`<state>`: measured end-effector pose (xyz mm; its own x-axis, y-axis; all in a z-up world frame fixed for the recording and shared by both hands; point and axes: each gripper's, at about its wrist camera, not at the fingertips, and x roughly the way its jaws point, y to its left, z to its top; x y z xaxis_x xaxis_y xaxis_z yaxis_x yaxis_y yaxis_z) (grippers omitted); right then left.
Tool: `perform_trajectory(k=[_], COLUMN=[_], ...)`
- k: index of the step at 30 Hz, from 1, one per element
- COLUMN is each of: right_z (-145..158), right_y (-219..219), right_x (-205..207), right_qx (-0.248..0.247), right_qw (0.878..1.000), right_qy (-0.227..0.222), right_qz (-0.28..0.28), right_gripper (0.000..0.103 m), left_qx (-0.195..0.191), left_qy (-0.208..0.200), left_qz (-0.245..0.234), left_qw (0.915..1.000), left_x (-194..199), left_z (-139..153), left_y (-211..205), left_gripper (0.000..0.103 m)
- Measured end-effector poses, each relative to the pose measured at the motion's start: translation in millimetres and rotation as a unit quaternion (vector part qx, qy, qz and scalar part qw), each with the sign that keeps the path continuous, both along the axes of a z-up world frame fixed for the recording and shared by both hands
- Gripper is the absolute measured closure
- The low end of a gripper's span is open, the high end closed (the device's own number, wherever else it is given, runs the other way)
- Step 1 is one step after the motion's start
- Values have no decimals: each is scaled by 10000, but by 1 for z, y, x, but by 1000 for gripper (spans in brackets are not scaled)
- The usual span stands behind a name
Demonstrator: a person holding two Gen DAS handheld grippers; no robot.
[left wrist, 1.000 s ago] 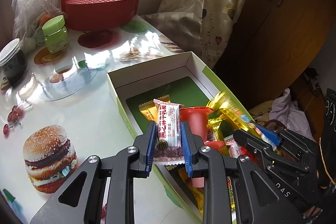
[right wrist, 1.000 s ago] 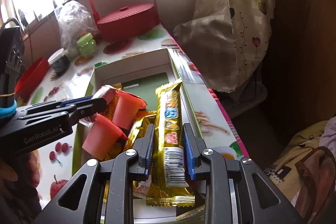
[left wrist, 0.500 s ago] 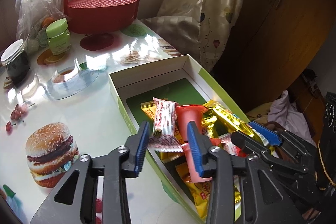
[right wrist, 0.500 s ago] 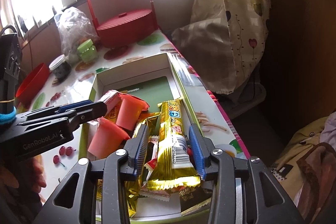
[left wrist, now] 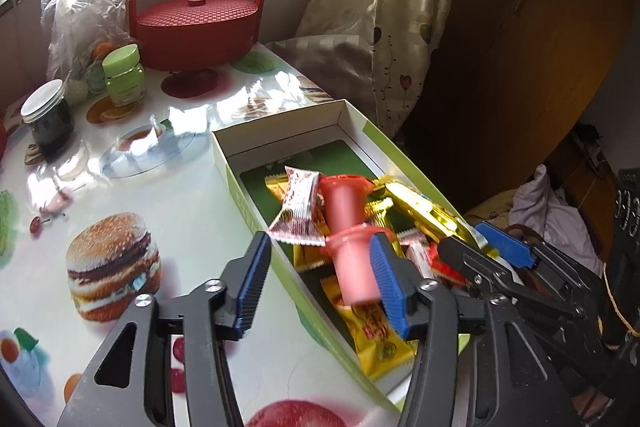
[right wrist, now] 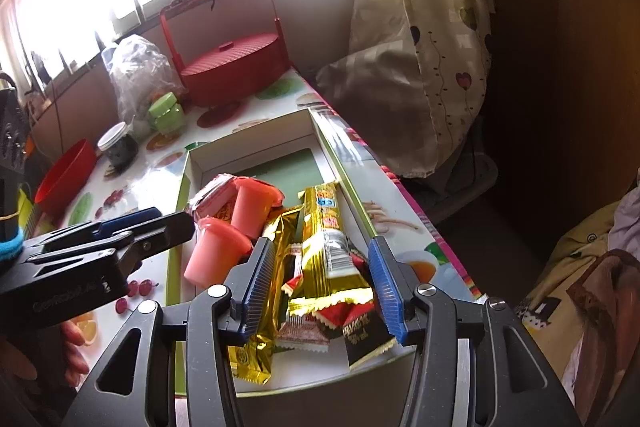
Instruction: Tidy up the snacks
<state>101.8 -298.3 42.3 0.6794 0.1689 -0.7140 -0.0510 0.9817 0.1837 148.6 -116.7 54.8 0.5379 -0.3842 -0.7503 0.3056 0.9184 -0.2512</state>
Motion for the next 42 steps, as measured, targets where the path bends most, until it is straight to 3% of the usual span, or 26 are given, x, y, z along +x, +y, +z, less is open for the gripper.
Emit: perform_trajectory(k=[18, 32, 42], right_z=[10, 13, -7], right_y=[18, 31, 36], right_x=[-39, -73, -92], right_qx=[-242, -235, -510], right_qw=[9994, 9993, 9986], right_qy=[-238, -291, -14], right_qz=[-82, -30, -135], right_gripper=[50, 47, 46], left_qx=[359, 498, 601], left_qy=[-470, -409, -214], left_qz=[245, 225, 264], left_qw=[9979, 9977, 9976], left_x=[-52, -85, -102], left_z=[15, 0, -20], left_y=[21, 31, 35], left_gripper=[48, 48, 48])
